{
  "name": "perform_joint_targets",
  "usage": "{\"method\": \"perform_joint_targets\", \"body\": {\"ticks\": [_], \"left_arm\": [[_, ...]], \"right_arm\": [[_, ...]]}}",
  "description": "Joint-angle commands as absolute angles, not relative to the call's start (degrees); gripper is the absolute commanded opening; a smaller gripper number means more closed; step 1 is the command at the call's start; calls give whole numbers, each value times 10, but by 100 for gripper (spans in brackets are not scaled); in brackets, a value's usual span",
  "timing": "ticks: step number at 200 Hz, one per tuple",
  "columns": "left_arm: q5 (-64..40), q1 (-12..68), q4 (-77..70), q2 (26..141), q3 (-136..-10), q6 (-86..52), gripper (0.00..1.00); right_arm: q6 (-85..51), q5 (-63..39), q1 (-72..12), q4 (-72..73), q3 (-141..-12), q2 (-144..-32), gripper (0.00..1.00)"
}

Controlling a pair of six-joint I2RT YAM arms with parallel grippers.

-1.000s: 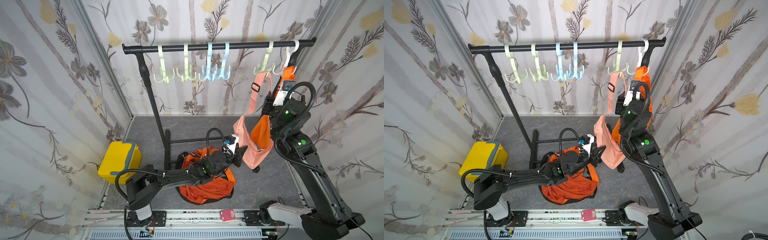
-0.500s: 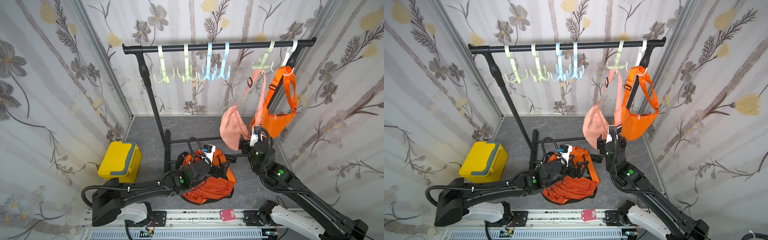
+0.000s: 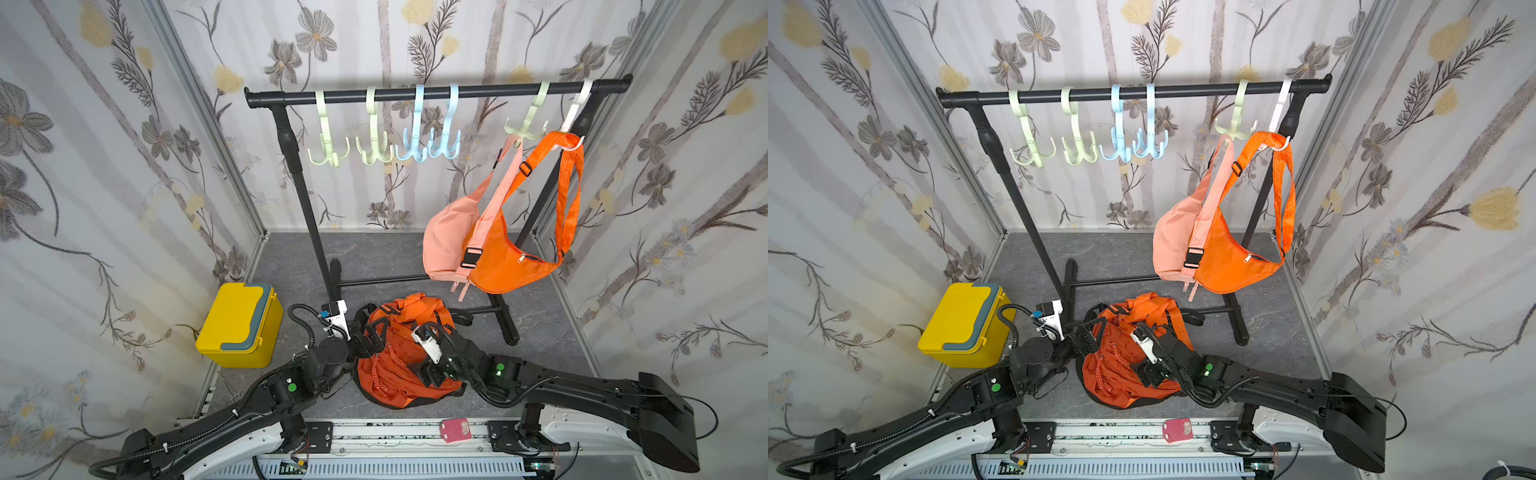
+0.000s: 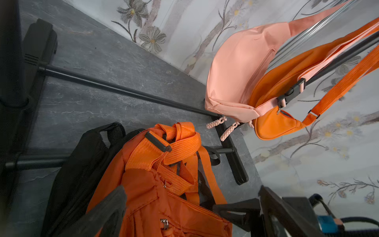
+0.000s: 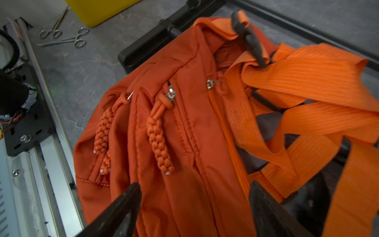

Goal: Hang the bag on a hook
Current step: Adjust the bag at the bag.

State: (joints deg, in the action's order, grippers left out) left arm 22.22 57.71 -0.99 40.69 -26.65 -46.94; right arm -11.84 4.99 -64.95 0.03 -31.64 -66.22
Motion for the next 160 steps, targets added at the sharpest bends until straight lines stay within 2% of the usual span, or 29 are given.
{"method": "perform_joint_targets", "body": {"ticks": [1,30,38,46,56,63,91,121,160], "left_arm": [[210,575,25,439,-290,-480,100],[218,574,6,443,-296,-476,100],[217,574,2,437,-296,-473,100],[218,574,2,431,-297,-472,100],[221,573,9,424,-299,-471,100],[223,573,16,417,-299,-471,100],[191,574,-13,370,-284,-448,100],[160,574,-34,357,-293,-430,100],[147,577,-53,376,-320,-419,100]], "right_arm": [[-141,37,-680,27,-351,-719,82],[-163,106,-699,-1,-395,-804,71],[-165,113,-701,-6,-403,-822,65],[-168,123,-702,-13,-413,-833,50],[-171,132,-704,-26,-427,-844,15],[-174,137,-705,-39,-448,-843,0],[-169,146,-701,-46,-470,-761,0],[-166,105,-647,-22,-477,-658,0],[-180,71,-621,23,-468,-660,0]]}}
